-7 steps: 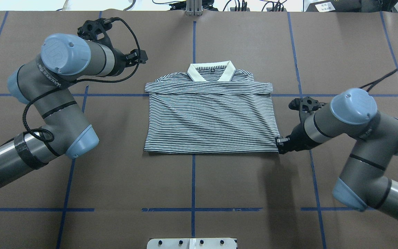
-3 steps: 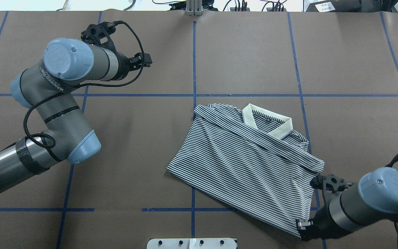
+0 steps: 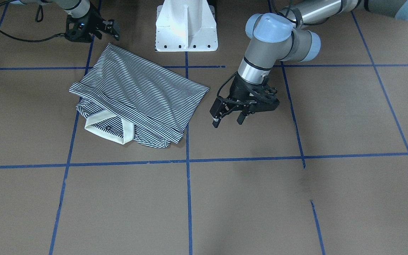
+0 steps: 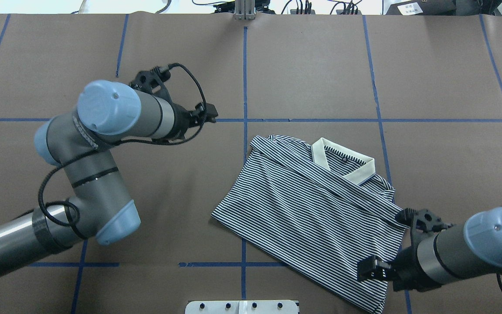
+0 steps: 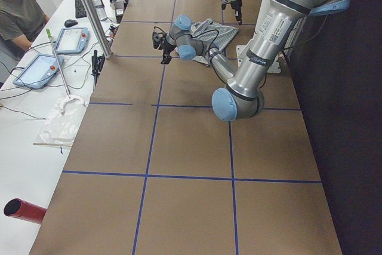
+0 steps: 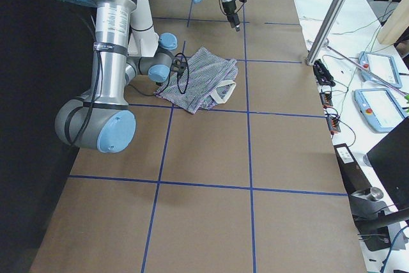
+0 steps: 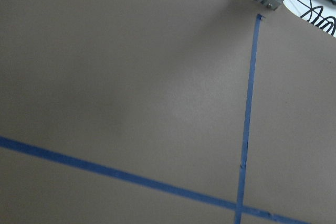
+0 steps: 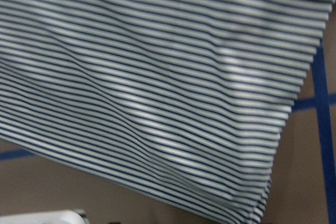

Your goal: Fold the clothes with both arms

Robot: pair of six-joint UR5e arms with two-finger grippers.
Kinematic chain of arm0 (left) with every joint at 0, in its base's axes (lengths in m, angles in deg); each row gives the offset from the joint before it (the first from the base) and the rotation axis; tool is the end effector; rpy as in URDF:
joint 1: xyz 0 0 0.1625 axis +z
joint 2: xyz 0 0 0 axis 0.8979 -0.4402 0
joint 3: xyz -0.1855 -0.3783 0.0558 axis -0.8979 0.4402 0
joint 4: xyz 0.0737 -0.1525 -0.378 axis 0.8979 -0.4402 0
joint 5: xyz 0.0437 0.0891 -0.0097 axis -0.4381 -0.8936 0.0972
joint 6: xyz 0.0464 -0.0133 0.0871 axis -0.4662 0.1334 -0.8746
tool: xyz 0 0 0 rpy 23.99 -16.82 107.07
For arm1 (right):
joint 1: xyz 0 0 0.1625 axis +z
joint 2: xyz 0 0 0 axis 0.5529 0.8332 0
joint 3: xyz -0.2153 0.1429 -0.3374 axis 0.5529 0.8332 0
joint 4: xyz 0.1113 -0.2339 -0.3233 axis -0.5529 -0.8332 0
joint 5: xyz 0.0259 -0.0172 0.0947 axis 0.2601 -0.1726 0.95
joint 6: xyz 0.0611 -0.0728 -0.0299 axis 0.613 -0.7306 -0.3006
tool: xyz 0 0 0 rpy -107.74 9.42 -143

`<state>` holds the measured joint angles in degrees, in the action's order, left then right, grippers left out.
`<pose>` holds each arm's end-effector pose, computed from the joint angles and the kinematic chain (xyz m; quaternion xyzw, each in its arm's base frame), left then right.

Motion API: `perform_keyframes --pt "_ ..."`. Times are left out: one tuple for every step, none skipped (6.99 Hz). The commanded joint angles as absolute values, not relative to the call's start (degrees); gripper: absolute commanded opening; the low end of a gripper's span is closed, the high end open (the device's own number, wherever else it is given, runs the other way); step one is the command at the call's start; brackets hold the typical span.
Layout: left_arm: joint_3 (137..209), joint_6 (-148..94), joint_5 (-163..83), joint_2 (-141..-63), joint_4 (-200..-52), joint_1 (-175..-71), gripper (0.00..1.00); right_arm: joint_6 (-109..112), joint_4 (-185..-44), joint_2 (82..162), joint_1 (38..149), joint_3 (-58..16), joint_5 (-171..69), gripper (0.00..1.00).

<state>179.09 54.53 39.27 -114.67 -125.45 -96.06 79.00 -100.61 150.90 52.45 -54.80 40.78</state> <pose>0.4987 -0.4493 0.2256 0.0422 0.5376 -0.2298 0.8102 -0.3626 -0.2202 0.3663 -0.1325 -0.4727 0.0727 0.8682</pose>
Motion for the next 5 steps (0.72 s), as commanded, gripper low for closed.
perform_keyframes --pt "180.17 65.22 35.66 -114.53 -121.27 -86.25 0.93 73.05 -100.78 148.01 64.37 -54.46 41.57 1.0" --pt "180.7 67.43 34.59 -114.96 -116.97 -83.68 0.9 73.03 -100.87 145.39 66.85 -52.37 41.58 1.0" --pt "180.79 67.88 34.49 -115.23 -114.93 -83.14 0.89 72.95 -100.78 144.15 67.4 -51.21 41.23 1.0" --pt "181.06 67.89 34.49 -115.06 -113.78 -83.13 0.89 72.95 -100.78 143.96 67.41 -50.77 40.97 1.0" --pt "181.15 67.89 34.49 -115.14 -112.37 -82.96 0.88 72.95 -100.78 143.96 67.49 -50.59 40.79 1.0"
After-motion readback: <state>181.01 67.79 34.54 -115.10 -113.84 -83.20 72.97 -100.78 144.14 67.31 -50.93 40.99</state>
